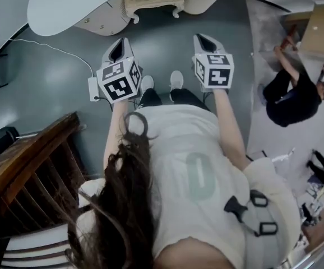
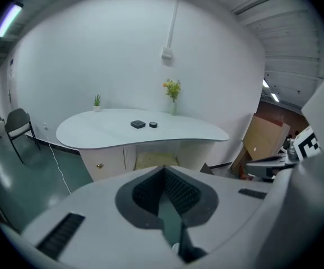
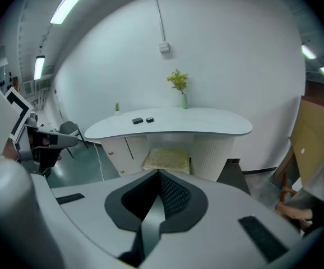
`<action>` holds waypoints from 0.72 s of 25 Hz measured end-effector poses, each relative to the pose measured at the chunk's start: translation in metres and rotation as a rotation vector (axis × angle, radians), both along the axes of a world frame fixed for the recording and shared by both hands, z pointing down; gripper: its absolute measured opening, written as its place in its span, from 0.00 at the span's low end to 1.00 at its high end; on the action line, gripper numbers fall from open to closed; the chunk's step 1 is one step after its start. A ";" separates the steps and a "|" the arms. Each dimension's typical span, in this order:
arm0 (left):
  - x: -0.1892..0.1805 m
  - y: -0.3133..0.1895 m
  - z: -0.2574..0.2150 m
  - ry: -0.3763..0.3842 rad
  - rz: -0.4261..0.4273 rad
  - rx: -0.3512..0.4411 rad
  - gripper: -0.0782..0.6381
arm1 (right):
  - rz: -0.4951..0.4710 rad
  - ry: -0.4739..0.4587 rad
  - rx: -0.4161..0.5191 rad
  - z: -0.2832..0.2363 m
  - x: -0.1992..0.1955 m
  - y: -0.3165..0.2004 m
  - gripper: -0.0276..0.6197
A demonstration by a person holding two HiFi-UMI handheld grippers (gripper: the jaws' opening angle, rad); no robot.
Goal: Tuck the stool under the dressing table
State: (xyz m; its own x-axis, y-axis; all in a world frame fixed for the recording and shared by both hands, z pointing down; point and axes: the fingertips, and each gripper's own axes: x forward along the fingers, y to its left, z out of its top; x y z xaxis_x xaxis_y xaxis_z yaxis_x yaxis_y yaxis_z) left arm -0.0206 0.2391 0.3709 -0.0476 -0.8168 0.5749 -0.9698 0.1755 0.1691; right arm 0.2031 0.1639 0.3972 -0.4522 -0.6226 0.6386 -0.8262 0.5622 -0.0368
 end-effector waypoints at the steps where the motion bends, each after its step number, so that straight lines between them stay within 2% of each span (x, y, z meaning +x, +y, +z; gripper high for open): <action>1: 0.005 0.007 0.000 0.000 0.000 -0.003 0.12 | -0.006 -0.001 -0.003 -0.001 0.002 0.006 0.05; 7: 0.032 0.030 0.002 0.005 -0.016 -0.023 0.11 | -0.044 0.007 0.018 -0.019 0.012 0.023 0.05; 18: 0.053 0.017 -0.009 -0.008 -0.032 0.010 0.11 | -0.059 -0.004 0.067 -0.031 0.040 0.012 0.05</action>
State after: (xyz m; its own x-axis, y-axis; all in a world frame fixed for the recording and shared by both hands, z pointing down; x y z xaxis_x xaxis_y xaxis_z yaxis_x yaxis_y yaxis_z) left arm 0.0327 0.2565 0.3617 -0.0785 -0.8206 0.5661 -0.9650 0.2051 0.1636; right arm 0.2431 0.1761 0.3663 -0.4920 -0.6362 0.5943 -0.7915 0.6111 -0.0011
